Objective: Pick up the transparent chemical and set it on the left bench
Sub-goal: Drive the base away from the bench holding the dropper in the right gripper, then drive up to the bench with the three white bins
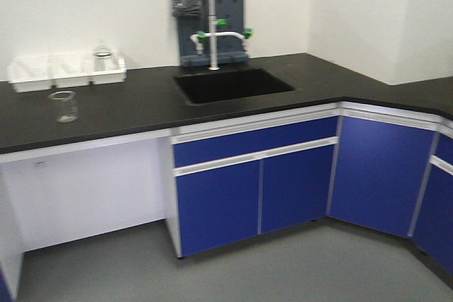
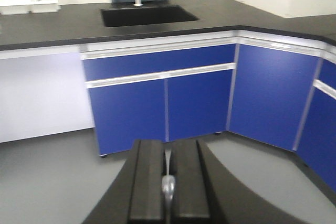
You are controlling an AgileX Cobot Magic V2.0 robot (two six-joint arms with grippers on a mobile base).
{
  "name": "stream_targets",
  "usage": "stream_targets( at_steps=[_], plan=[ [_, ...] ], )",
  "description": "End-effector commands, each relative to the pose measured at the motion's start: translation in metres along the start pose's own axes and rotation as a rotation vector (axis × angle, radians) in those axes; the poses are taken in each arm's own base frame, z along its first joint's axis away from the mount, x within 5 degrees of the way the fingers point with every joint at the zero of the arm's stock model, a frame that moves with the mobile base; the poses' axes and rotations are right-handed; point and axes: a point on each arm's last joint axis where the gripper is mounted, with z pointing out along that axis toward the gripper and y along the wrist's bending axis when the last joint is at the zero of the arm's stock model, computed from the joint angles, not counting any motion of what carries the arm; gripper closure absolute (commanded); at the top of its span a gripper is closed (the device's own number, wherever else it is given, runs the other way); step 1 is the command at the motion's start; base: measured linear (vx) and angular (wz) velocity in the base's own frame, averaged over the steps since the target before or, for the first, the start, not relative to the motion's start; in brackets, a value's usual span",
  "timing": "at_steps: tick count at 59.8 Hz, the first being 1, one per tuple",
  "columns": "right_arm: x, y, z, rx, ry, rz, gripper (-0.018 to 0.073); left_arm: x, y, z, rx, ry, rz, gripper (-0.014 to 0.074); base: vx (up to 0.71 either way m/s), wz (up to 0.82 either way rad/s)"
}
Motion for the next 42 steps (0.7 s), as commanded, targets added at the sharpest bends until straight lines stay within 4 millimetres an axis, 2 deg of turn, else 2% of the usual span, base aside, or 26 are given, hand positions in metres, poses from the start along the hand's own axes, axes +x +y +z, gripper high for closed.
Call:
stream_targets(
  at_steps=[1, 21, 42],
  plan=[
    [-0.0146, 0.0028, -0.0019, -0.032, -0.084, -0.021, 0.0562, -0.0028, 0.0001, -0.0013, -0.002, -0.081, -0.009, 0.0600, -0.10, 0.55],
    [-0.0145, 0.0028, -0.0019, -0.031, -0.083, -0.021, 0.0562, -0.0028, 0.0001, -0.0013, -0.002, -0.081, -0.009, 0.0600, -0.02, 0.50],
    [-0.0145, 0.0028, -0.0019, -0.031, -0.083, -0.021, 0.0562, -0.0028, 0.0001, -0.0013, -0.002, -0.081, -0.009, 0.0600, 0.17, 0.56]
  ],
)
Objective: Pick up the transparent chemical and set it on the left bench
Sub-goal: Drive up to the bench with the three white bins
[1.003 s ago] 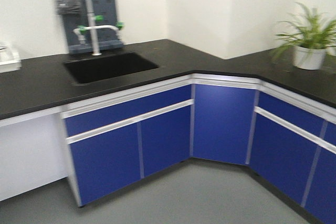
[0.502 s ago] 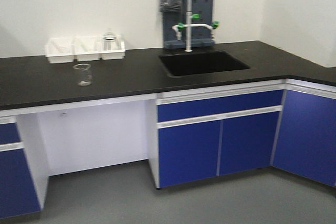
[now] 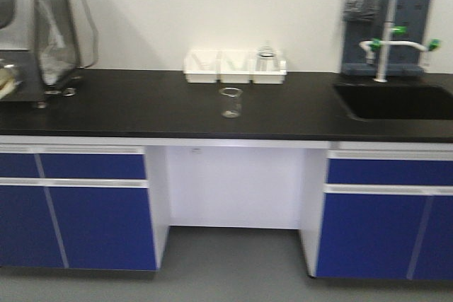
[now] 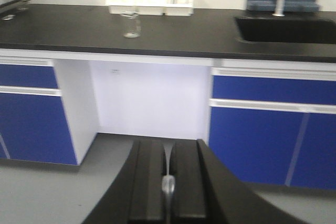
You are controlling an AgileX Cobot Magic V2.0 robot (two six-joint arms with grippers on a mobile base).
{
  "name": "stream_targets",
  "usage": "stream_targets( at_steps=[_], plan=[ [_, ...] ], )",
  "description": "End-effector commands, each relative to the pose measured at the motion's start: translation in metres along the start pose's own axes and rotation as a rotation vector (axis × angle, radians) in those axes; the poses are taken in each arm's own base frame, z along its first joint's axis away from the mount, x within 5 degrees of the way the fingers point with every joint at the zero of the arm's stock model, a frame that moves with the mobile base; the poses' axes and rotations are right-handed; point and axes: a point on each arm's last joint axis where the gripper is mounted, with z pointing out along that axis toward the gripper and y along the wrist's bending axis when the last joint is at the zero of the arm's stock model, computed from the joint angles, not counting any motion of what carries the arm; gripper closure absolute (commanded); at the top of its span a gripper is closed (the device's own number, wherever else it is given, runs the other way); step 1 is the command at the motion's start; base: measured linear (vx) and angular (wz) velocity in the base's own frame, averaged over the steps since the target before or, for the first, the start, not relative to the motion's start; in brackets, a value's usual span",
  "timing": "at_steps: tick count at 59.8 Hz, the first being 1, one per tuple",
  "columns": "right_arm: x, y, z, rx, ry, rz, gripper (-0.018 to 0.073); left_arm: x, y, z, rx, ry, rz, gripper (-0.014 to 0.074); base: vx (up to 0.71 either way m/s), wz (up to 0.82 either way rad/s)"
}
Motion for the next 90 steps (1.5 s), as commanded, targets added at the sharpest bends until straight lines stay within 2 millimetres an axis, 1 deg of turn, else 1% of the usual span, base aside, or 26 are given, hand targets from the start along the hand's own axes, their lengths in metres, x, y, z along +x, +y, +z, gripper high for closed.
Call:
stream_targets(
  at_steps=[1, 15, 30, 90],
  plan=[
    [-0.0145, 0.0028, -0.0019, -0.031, -0.083, -0.021, 0.0562, -0.0028, 0.0001, -0.0013, -0.002, -0.081, -0.009, 0.0600, 0.25, 0.60],
    [-0.0145, 0.0028, -0.0019, -0.031, -0.083, -0.021, 0.0562, -0.0028, 0.0001, -0.0013, -0.002, -0.081, -0.009, 0.0600, 0.30, 0.49],
    [-0.0145, 0.0028, -0.0019, -0.031, -0.083, -0.021, 0.0562, -0.0028, 0.0001, -0.0013, -0.002, -0.081, -0.009, 0.0600, 0.39, 0.19],
    [-0.0145, 0.0028, -0.0019, -0.031, -0.083, -0.021, 0.0562, -0.0028, 0.0001, -0.0013, -0.002, -0.081, -0.009, 0.0600, 0.48, -0.09]
  ],
)
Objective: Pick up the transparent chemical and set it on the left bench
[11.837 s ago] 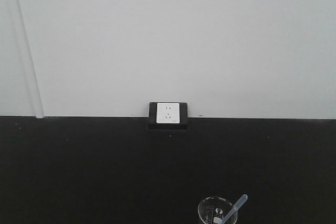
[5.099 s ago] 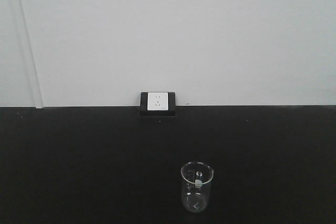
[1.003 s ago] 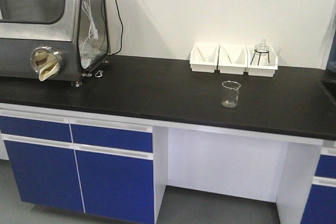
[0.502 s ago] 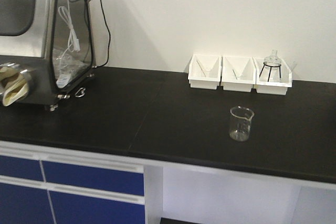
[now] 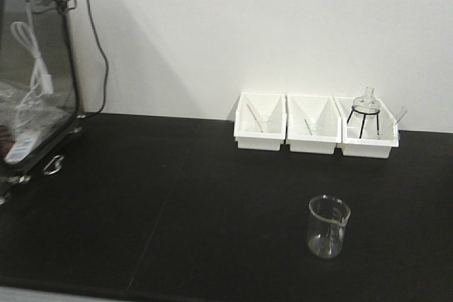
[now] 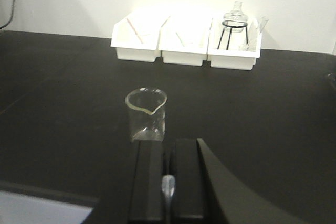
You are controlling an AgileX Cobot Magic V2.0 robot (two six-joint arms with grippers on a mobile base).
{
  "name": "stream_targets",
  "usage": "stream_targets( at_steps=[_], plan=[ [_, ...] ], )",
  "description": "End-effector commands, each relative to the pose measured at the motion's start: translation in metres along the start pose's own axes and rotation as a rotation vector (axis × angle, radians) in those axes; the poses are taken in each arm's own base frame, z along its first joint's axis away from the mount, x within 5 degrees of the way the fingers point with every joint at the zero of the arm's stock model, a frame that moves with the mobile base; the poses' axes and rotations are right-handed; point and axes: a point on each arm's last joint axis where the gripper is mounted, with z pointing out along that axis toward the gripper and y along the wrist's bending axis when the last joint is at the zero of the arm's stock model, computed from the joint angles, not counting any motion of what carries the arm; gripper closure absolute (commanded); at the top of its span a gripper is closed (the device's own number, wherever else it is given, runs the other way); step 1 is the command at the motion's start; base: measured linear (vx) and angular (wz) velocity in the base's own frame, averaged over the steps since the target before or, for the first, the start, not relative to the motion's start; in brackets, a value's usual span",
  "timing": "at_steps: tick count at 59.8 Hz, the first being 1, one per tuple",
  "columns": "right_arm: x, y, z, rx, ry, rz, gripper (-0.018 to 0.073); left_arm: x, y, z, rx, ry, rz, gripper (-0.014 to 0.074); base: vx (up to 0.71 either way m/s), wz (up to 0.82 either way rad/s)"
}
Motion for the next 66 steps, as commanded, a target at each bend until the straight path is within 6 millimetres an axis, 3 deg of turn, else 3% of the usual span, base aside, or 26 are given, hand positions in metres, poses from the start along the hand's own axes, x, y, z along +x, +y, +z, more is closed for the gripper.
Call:
stream_targets(
  at_steps=[1, 36, 66],
  plan=[
    [-0.0145, 0.0028, -0.0019, -0.031, -0.083, -0.021, 0.0562, -0.0028, 0.0001, -0.0013, -0.002, -0.081, -0.009, 0.0600, 0.43, -0.21],
    [-0.0145, 0.0028, -0.0019, -0.031, -0.083, -0.021, 0.0562, -0.0028, 0.0001, -0.0013, -0.002, -0.081, -0.009, 0.0600, 0.34, -0.21],
    [-0.0145, 0.0028, -0.0019, -0.031, -0.083, -0.021, 0.0562, -0.0028, 0.0001, -0.0013, -0.002, -0.081, -0.009, 0.0600, 0.12, -0.09]
  ],
)
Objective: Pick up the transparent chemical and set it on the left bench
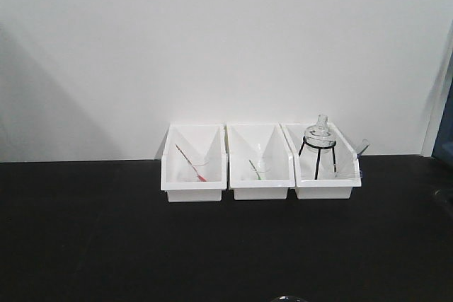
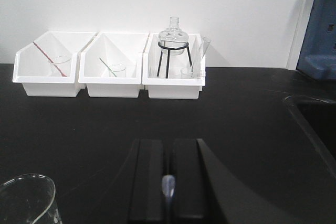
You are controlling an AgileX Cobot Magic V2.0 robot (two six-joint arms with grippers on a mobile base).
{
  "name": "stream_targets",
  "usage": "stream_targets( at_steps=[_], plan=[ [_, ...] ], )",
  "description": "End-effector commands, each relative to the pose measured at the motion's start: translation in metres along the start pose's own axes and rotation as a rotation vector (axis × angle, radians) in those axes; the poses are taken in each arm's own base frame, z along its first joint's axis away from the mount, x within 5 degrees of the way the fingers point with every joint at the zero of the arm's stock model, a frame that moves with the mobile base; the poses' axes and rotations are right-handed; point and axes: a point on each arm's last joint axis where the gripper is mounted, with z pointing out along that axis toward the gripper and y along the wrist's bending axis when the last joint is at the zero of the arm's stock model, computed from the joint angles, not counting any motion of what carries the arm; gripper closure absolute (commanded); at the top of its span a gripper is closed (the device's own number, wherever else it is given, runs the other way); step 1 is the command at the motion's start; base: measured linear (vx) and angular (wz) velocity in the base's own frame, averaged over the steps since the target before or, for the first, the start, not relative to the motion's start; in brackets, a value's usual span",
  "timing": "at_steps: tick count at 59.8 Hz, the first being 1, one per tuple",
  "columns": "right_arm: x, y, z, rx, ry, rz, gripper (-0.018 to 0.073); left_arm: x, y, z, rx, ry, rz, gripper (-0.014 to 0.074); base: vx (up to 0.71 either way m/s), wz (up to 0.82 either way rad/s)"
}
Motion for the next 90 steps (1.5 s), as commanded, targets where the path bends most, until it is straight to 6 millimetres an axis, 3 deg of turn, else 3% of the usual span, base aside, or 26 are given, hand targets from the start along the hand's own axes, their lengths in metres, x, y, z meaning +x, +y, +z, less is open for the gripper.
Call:
stream_targets(
  at_steps=[1, 21, 29, 36, 41, 48, 59, 76, 84, 90],
  plan=[
    [-0.015, 0.003, -0.002, -0.031, -0.083, -0.021, 0.0562, -0.003, 0.000, -0.001, -0.002, -0.081, -0.009, 0.0600, 0.03, -0.01],
    [-0.017, 0.004, -0.002, -0.047, -0.107, -0.015, 0.0562, -0.003, 0.000, -0.001, -0.002, -0.081, -0.009, 0.0600, 0.00, 0.00],
    [-0.029, 0.016, 0.004, -0.176, -0.232, 0.091, 0.0562, -0.003, 0.000, -0.001, -0.002, -0.081, -0.009, 0.0600, 0.00, 0.00],
    [-0.041, 0.030, 0.026, -0.317, -0.280, 0.199, 0.0562, -0.003, 0.000, -0.001, -0.002, -0.081, -0.009, 0.0600, 0.00, 0.00],
    [-0.043, 0.039, 0.053, -0.388, -0.241, 0.267, 0.0562, -0.003, 0.000, -0.001, -0.002, -0.081, -0.009, 0.0600, 0.00, 0.00],
    [-0.042, 0.055, 0.093, -0.511, -0.213, 0.226, 0.0562, -0.003, 0.000, -0.001, -0.002, -0.081, -0.009, 0.0600, 0.00, 0.00],
    [-0.019, 0.070, 0.137, -0.607, -0.069, 0.265, 0.0562, -0.003, 0.000, -0.001, -0.002, -0.081, -0.009, 0.0600, 0.00, 0.00],
    [0.019, 0.075, 0.163, -0.614, 0.078, 0.190, 0.0543, -0.003, 0.000, -0.001, -0.002, -0.081, -0.009, 0.0600, 0.00, 0.00],
    [0.024, 0.077, 0.167, -0.630, 0.081, 0.181, 0.0457, -0.003, 0.000, -0.001, -0.002, -0.081, -0.009, 0.0600, 0.00, 0.00],
    [0.024, 0.078, 0.168, -0.650, 0.070, 0.189, 0.0332, -0.003, 0.000, -0.001, -0.002, -0.081, -0.009, 0.0600, 0.00, 0.00]
  ],
)
